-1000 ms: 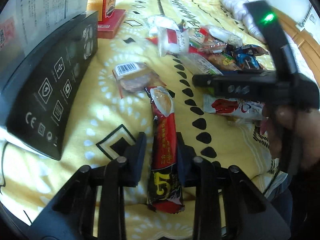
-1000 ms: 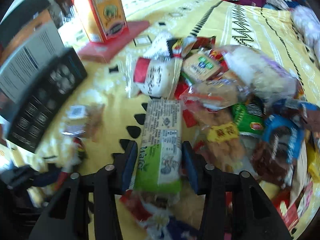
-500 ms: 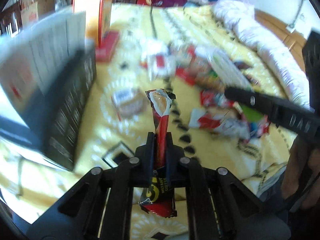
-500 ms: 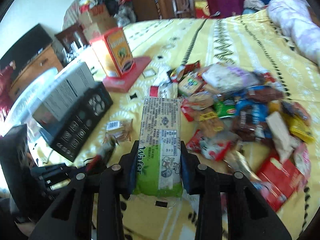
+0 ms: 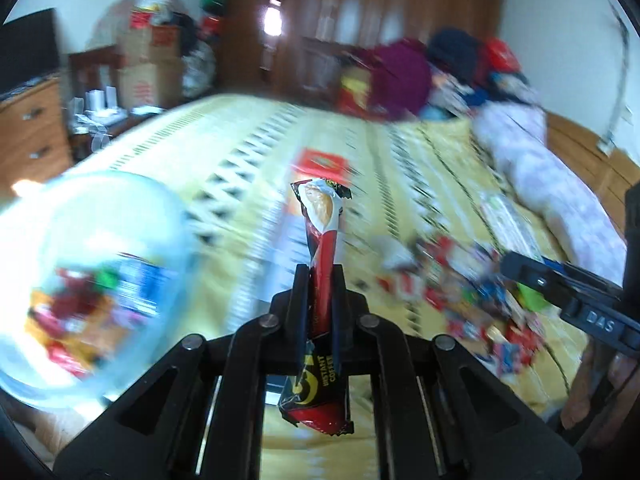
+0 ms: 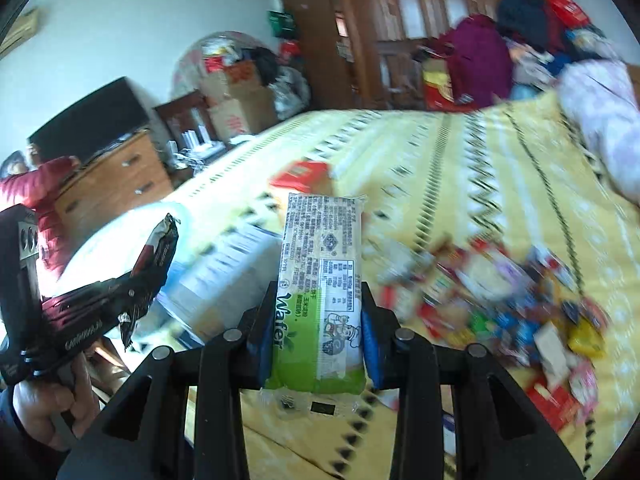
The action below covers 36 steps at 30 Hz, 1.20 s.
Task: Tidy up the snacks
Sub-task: 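Carry both snacks over the glass bowl and open both tools to drop them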
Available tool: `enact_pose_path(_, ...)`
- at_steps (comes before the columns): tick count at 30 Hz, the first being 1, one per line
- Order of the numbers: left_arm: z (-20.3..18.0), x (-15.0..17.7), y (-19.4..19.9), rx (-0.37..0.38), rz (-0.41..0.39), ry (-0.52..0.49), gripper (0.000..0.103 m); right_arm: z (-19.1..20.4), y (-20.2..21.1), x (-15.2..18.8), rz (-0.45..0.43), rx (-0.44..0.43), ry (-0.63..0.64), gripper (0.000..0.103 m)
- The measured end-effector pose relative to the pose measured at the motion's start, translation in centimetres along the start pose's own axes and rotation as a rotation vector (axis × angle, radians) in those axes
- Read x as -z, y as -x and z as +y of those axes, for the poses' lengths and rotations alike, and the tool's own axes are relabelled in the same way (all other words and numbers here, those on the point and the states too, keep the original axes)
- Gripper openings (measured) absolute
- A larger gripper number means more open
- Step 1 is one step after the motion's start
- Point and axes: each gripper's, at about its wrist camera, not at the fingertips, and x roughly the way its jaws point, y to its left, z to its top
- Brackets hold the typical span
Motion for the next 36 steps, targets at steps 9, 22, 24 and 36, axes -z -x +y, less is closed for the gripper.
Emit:
enact_pose_path(9,11.9,-2.8,1.9,-0.240,-0.052,0.171,0.010,13.9,-4.3,-5.6,0.007,-0.212,0.148,0.038)
enact_pose_path(22,19.6,-2.6,0.5,-0.340,0.032,0.229,0.010,24.9,-14.4,-6.1,0.187,-0.354,0.207,0.038)
enact_pose_path(24,20.3,-2.6,0.4,-0.345,0.039,0.237,0.010,25.7,-15.3,-6.0,0.199,-0.355,0.213,0.038)
enact_pose_path(36,22.1,-2.6,-0.8,-0.326,0.095,0.251,0.010,27.1,-18.3,-5.7,0.236,-0.346,0.209,0.038)
